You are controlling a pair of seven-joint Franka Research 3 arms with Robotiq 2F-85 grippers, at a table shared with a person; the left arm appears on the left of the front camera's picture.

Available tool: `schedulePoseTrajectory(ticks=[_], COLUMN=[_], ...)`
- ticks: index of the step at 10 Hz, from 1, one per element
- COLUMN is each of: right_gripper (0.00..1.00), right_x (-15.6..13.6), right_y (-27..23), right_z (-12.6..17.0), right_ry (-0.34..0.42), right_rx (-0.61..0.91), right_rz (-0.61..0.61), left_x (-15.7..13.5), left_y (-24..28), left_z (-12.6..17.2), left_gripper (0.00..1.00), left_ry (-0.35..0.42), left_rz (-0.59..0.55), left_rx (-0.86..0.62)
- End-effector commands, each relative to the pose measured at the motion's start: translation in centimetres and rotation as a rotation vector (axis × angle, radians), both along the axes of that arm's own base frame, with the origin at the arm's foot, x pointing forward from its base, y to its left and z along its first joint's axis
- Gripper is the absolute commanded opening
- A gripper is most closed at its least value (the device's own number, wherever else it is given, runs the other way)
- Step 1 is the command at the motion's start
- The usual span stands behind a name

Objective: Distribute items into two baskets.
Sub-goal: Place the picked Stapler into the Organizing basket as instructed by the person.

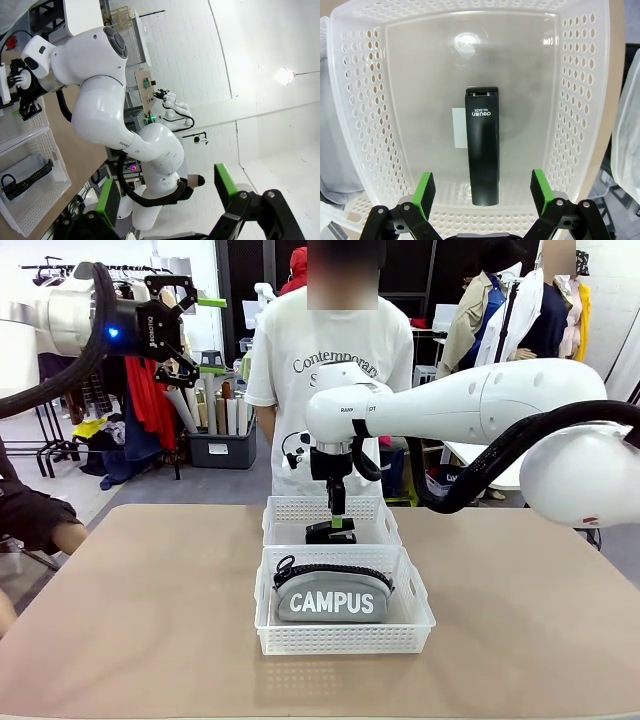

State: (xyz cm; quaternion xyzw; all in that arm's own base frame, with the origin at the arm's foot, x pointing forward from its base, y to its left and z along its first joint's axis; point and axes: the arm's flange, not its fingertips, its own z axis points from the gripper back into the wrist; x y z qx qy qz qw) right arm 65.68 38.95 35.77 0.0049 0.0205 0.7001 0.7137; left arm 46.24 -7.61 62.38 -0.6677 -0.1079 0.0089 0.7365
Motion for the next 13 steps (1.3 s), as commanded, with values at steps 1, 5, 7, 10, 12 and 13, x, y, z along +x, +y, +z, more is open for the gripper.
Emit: schedulePoseTrajectory(ticks=[1,5,7,10,12,13], right_gripper=[1.0,1.0,1.0,1.0,1.0,1.0], right_x=[0.0,-2.8,-3.8,-5.2,-6.2,-6.4], right_y=[0.0,-2.7,-4.1,-8.7,-11.1,-11.7], right_z=[0.0,6.5,9.1,13.1,14.9,15.3], right_ry=[0.0,0.072,0.127,0.137,0.103,0.095], right_rx=[0.0,0.159,0.185,0.3,0.363,0.381], right_rz=[0.0,-0.101,-0.182,-0.25,-0.267,-0.28], left_x=[-0.1,-0.1,-0.1,-0.1,-0.1,-0.1], left_y=[0.1,0.1,0.1,0.1,0.1,0.1], left_z=[0.1,0.1,0.1,0.1,0.1,0.1], left_gripper=[1.0,1.0,1.0,1.0,1.0,1.0], left_ry=[-0.001,-0.001,-0.001,-0.001,-0.001,-0.001], left_rz=[-0.007,-0.007,-0.007,-0.007,-0.007,-0.007], left_rx=[-0.001,-0.001,-0.001,-0.001,-0.001,-0.001])
